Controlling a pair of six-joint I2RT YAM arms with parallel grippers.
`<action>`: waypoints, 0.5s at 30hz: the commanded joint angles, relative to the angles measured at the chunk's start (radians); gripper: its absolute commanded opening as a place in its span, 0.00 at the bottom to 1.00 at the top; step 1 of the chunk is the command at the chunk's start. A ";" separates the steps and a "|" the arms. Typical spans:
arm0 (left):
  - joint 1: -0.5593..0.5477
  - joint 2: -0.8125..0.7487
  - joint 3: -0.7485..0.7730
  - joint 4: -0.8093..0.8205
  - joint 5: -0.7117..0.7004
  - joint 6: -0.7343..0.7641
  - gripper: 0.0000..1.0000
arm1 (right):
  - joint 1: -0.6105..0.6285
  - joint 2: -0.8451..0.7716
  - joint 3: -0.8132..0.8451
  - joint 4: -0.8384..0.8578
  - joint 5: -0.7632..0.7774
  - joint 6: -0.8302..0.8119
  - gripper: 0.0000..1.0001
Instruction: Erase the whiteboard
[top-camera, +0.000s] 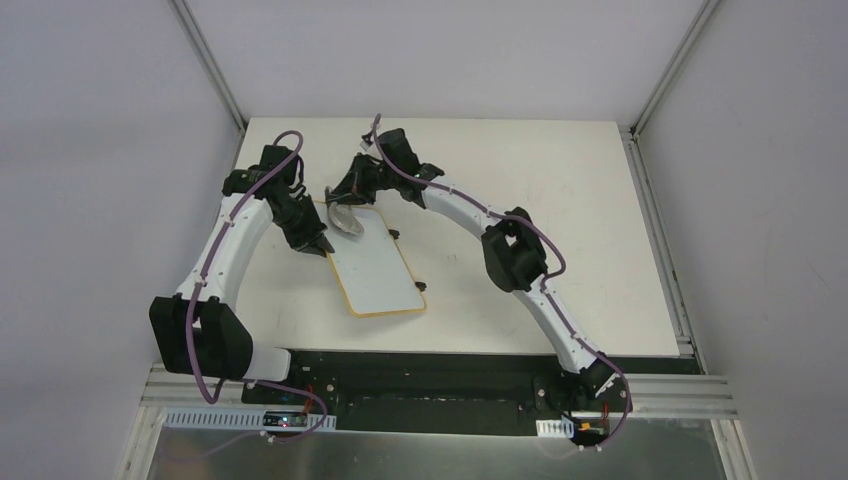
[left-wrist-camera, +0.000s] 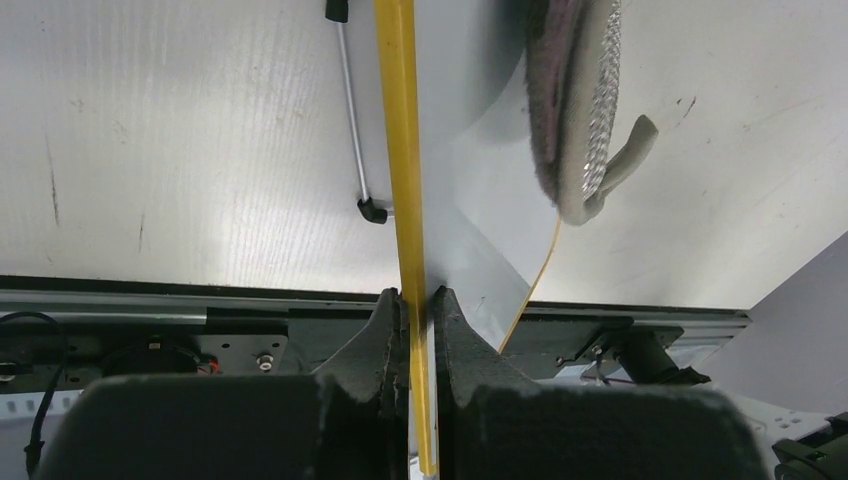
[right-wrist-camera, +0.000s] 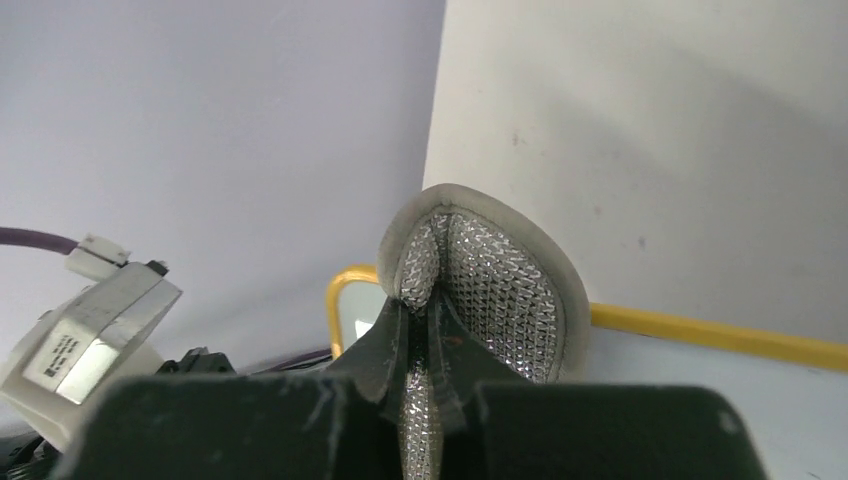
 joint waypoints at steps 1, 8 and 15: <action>-0.035 0.067 -0.049 -0.027 0.012 0.040 0.00 | 0.114 0.043 0.072 0.043 -0.001 0.012 0.00; -0.034 0.065 -0.048 -0.035 0.000 0.048 0.00 | 0.028 0.002 -0.143 0.013 0.038 -0.037 0.00; -0.036 0.064 -0.053 -0.033 0.003 0.046 0.00 | -0.043 0.031 -0.183 -0.133 0.083 -0.179 0.00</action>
